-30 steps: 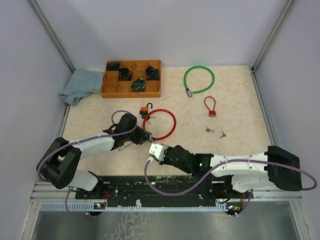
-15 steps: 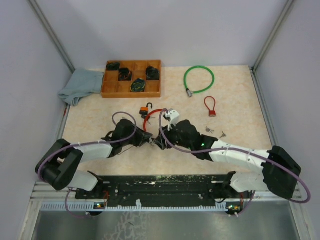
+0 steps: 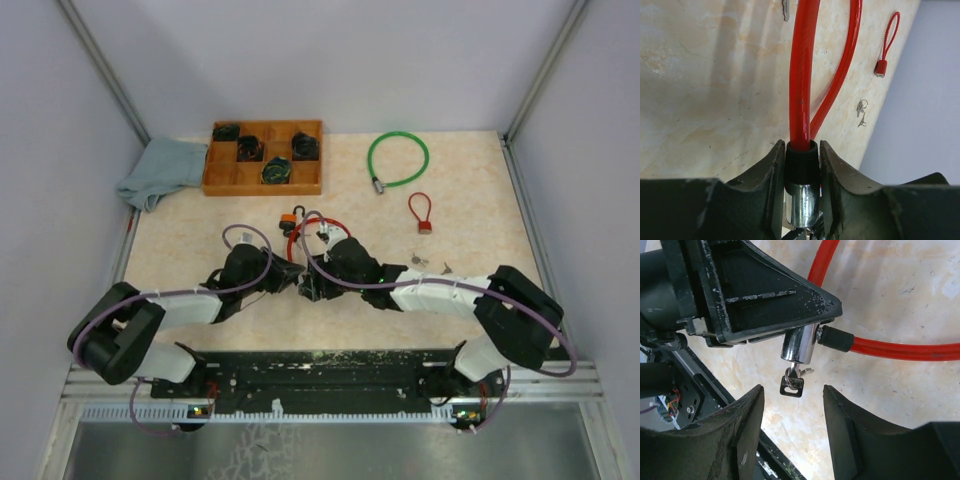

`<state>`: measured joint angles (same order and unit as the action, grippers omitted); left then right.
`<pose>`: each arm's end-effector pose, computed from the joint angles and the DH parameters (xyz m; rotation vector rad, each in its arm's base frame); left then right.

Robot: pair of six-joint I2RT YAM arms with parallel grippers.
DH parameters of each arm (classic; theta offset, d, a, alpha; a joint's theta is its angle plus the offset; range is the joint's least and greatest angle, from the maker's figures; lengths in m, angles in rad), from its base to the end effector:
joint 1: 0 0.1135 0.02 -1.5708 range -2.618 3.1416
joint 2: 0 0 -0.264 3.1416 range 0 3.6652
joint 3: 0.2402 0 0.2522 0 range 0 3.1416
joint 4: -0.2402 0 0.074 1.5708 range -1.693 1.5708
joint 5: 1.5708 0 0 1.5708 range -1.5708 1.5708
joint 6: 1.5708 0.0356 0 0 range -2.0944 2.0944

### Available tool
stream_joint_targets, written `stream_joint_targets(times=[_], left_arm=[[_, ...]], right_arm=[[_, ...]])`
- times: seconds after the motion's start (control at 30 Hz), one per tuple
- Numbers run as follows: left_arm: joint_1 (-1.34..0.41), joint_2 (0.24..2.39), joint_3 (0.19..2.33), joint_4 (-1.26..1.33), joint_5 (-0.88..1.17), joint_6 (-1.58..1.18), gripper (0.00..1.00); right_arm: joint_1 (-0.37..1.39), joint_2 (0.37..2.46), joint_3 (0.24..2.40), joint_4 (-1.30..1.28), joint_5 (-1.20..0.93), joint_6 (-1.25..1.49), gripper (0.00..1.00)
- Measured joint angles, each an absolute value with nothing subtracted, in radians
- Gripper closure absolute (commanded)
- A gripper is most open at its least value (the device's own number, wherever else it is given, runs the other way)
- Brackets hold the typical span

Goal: Unlock with the key

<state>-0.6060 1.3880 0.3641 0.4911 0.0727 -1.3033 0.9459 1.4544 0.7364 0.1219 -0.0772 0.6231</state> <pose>0.1999 -0.1417 0.1394 -0.7568 2.2249 -1.1448 0.1756 0.2481 0.1983 -0.4225 2.2974 0.9383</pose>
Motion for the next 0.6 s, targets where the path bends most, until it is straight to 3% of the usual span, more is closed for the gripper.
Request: stream_joint_targets(times=[0.4,0.6], left_arm=[[-0.606,1.388,0.339,0.538,0.080,-1.304,1.00],[-0.606,1.384,0.337,0.549,0.092,-1.304,1.00]], right_arm=[[0.937,1.522,0.748,0.179,-0.123,0.659,0.64],[0.927,1.522,0.748,0.204,-0.139,0.659,0.65]])
